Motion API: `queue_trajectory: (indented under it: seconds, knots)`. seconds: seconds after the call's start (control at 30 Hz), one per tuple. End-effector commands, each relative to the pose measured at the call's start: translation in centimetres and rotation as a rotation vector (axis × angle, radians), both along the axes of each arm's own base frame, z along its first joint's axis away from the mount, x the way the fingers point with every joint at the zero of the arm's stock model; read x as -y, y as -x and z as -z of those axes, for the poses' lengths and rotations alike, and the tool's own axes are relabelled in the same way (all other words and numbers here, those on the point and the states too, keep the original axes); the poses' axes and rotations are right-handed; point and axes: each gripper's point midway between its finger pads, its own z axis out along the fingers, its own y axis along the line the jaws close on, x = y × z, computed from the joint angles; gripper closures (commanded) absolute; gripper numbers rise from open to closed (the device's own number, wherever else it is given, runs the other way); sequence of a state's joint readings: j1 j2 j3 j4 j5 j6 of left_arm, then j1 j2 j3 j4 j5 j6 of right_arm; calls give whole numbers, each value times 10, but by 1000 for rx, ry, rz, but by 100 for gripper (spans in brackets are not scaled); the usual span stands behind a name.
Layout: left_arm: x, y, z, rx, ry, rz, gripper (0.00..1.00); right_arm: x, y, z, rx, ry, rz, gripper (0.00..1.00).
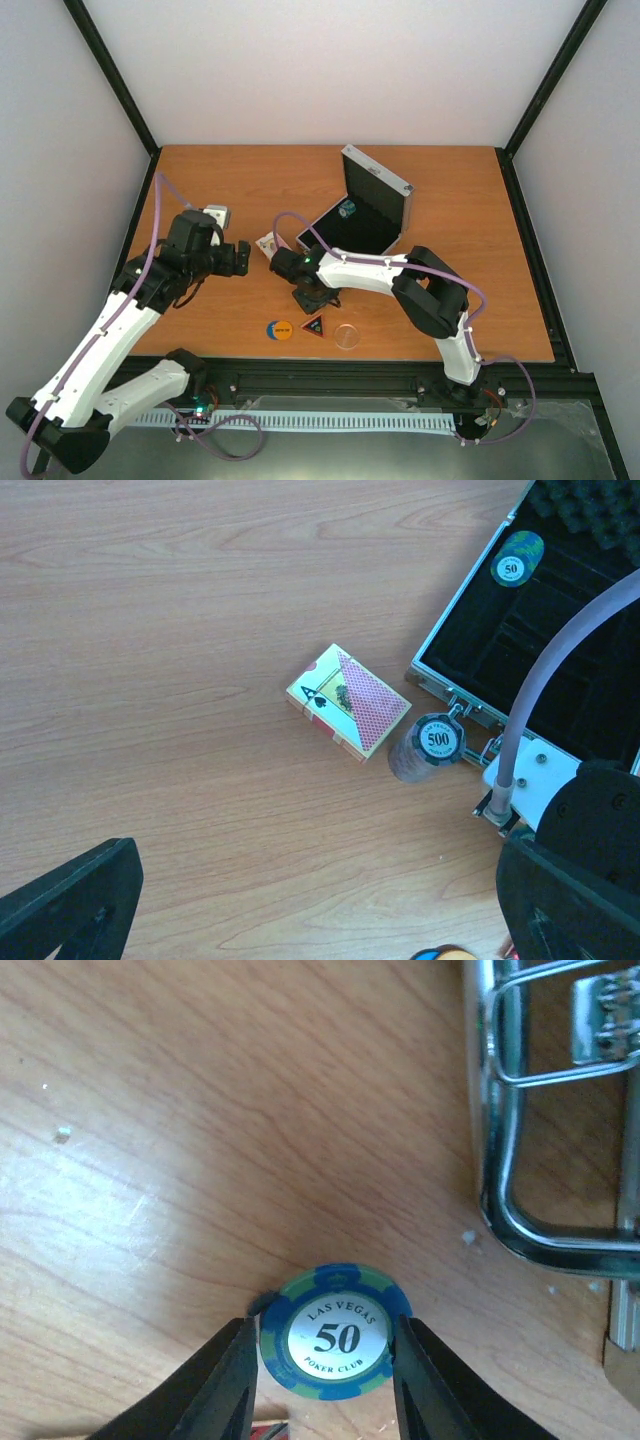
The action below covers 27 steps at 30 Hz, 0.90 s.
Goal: Pack up texas hold em set
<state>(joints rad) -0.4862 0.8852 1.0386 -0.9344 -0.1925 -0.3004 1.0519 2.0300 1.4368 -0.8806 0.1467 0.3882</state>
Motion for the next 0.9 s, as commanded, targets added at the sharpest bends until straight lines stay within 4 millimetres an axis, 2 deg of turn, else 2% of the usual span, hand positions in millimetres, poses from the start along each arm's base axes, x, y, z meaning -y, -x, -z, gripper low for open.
queue_trajectory:
  seconds: [0.0, 0.17, 0.43, 0.87]
  knots:
    - [2, -7, -9, 39, 22, -12, 0, -2, -7, -7, 34, 17, 3, 59]
    - [3, -9, -9, 37, 18, -7, 0, -5, -8, -13, 43, -6, 1, 51]
    - [2, -8, -9, 36, 14, -4, 0, -2, -7, -4, 5, -22, -2, 42]
    - [1, -5, -8, 30, 20, -14, 0, 11, -1, 10, -42, -32, -5, 42]
